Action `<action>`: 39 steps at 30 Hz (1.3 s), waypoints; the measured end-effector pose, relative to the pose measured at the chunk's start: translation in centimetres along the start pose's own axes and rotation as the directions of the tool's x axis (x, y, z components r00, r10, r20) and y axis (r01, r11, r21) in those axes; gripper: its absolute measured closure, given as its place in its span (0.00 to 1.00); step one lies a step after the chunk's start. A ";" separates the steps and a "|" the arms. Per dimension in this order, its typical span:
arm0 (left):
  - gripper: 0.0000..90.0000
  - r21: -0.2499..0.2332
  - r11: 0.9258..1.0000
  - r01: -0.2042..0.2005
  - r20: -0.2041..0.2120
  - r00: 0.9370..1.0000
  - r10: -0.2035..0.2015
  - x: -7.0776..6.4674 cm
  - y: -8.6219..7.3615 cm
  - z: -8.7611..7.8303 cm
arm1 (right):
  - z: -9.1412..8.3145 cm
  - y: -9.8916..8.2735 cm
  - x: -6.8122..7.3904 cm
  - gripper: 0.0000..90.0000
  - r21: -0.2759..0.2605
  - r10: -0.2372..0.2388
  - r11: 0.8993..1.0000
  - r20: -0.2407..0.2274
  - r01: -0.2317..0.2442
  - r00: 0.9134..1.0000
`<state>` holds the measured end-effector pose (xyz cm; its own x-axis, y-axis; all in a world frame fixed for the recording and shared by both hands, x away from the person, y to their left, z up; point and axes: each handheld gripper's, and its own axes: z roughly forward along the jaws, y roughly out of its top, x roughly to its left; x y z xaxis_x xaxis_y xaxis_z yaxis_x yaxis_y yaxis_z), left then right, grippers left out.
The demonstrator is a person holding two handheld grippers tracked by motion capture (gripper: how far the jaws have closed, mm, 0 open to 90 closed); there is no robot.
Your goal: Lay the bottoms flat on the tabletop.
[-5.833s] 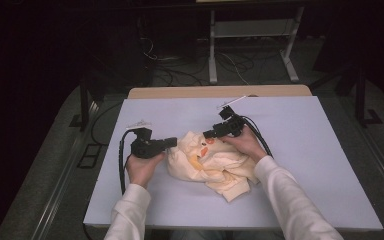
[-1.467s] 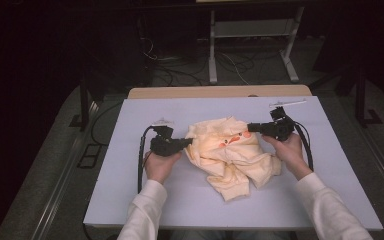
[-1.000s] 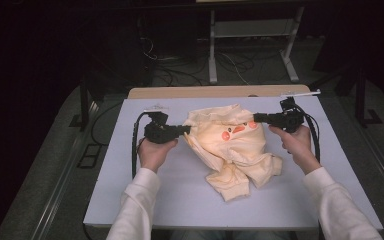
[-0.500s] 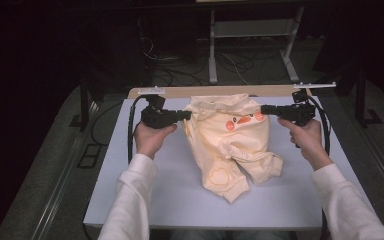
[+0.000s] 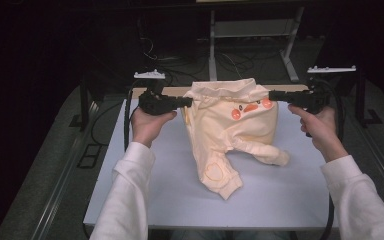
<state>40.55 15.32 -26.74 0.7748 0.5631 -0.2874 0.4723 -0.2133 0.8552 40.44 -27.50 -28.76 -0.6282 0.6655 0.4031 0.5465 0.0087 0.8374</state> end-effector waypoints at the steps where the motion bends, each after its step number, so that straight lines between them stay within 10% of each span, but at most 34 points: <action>1: 0.94 0.002 1.000 -0.003 0.006 1.000 0.003 -0.1 0.3 -0.1 | -0.2 0.2 0.1 0.95 -0.007 -0.003 1.000 -0.005 0.003 1.000; 29: 0.94 0.081 0.995 -0.051 0.209 0.977 0.033 -3.5 4.8 -3.4 | -6.1 2.4 4.0 0.95 -0.074 -0.028 0.997 -0.106 0.020 0.994; 39: 0.93 0.204 0.979 0.002 0.192 0.981 -0.042 2.8 4.5 0.9 | -1.8 2.4 1.0 0.95 -0.008 0.013 1.000 -0.026 -0.014 1.000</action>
<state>45.25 15.16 -24.06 0.8208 0.4077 -0.4001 0.5493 -0.3709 0.7488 40.10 -28.15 -25.72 -0.6353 0.6455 0.4238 0.5507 -0.0061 0.8347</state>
